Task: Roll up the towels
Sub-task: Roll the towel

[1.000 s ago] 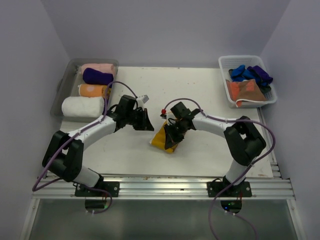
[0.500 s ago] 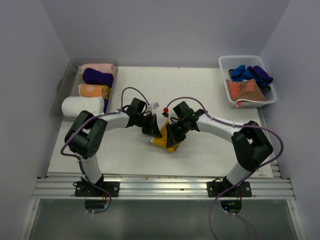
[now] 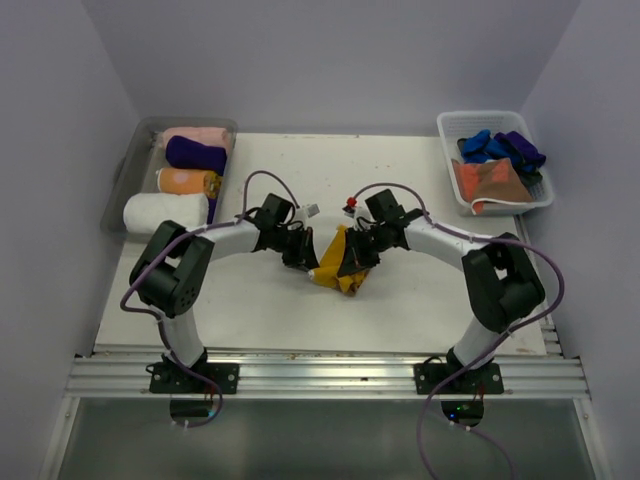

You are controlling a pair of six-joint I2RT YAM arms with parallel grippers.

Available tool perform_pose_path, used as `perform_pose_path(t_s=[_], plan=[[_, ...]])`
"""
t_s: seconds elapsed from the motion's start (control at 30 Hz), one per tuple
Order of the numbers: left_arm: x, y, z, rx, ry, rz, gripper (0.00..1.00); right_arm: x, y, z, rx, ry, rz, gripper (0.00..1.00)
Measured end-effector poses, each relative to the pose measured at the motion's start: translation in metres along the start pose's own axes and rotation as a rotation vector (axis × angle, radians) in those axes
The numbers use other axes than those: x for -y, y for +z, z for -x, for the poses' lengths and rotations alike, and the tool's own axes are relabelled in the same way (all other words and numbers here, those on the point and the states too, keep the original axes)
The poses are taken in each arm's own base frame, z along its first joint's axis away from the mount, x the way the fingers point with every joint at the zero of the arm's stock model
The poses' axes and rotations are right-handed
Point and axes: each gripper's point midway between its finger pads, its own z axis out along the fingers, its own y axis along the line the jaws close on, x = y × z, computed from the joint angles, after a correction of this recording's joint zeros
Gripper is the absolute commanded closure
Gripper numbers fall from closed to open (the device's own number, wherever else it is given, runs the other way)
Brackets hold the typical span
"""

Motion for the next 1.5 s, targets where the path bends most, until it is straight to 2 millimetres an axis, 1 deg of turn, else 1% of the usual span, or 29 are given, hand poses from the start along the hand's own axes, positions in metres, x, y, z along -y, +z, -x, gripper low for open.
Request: perform_pose_path(t_s=[0.13,0.23,0.33,0.43,0.53,0.6,0.67,0.73,0.83,0.9,1.0,1.13,1.27,1.3,1.37,1.4,1.47,1.5], plan=[[-0.005,-0.001,-0.001,-0.006,0.002,0.032,1.00,0.007,0.010,-0.001,-0.031,0.047,0.023,1.00],[-0.010,-0.004,-0.002,-0.003,-0.006,0.070,1.00,0.009,0.013,-0.003,-0.045,0.067,0.029,1.00],[-0.010,-0.015,0.005,0.042,0.007,0.126,1.00,0.007,0.013,-0.002,-0.045,0.070,0.044,1.00],[0.005,-0.039,0.023,0.142,0.059,0.161,1.00,0.008,0.012,0.001,-0.034,0.079,0.054,1.00],[0.031,-0.067,0.040,0.252,0.126,0.148,1.00,0.010,0.012,0.004,-0.032,0.101,0.072,1.00],[0.045,-0.079,0.044,0.291,0.158,0.126,1.00,0.014,0.014,0.005,-0.037,0.123,0.082,1.00],[0.055,-0.086,0.044,0.316,0.187,0.098,1.00,0.017,0.014,0.006,-0.040,0.141,0.089,1.00],[0.058,-0.085,0.034,0.305,0.205,0.073,1.00,0.020,0.015,0.007,-0.044,0.159,0.100,1.00],[0.058,-0.073,0.014,0.243,0.215,0.047,1.00,0.023,0.015,0.007,-0.048,0.180,0.112,1.00],[0.063,-0.065,0.005,0.211,0.229,0.031,1.00,0.024,0.015,0.007,-0.054,0.189,0.120,1.00],[0.068,-0.053,-0.002,0.167,0.256,0.014,1.00,0.025,0.016,0.009,-0.056,0.196,0.125,1.00],[0.059,-0.036,-0.002,0.129,0.248,0.031,1.00,0.025,0.016,0.012,-0.057,0.198,0.136,1.00],[0.045,-0.020,0.011,0.116,0.225,0.083,1.00,0.025,0.016,0.014,-0.056,0.200,0.138,0.99],[0.042,-0.016,0.015,0.116,0.220,0.095,1.00,0.025,0.016,0.015,-0.055,0.201,0.138,0.90],[0.037,-0.011,0.020,0.115,0.214,0.113,1.00,0.027,0.016,0.014,-0.055,0.203,0.132,0.76],[0.035,-0.008,0.023,0.115,0.211,0.119,1.00,0.028,0.016,0.014,-0.054,0.203,0.126,0.57],[0.034,-0.006,0.026,0.116,0.210,0.123,1.00,0.033,0.014,0.014,-0.042,0.191,0.085,0.46],[0.033,-0.004,0.028,0.116,0.210,0.123,1.00,0.034,0.010,0.015,-0.032,0.179,0.062,0.39]])
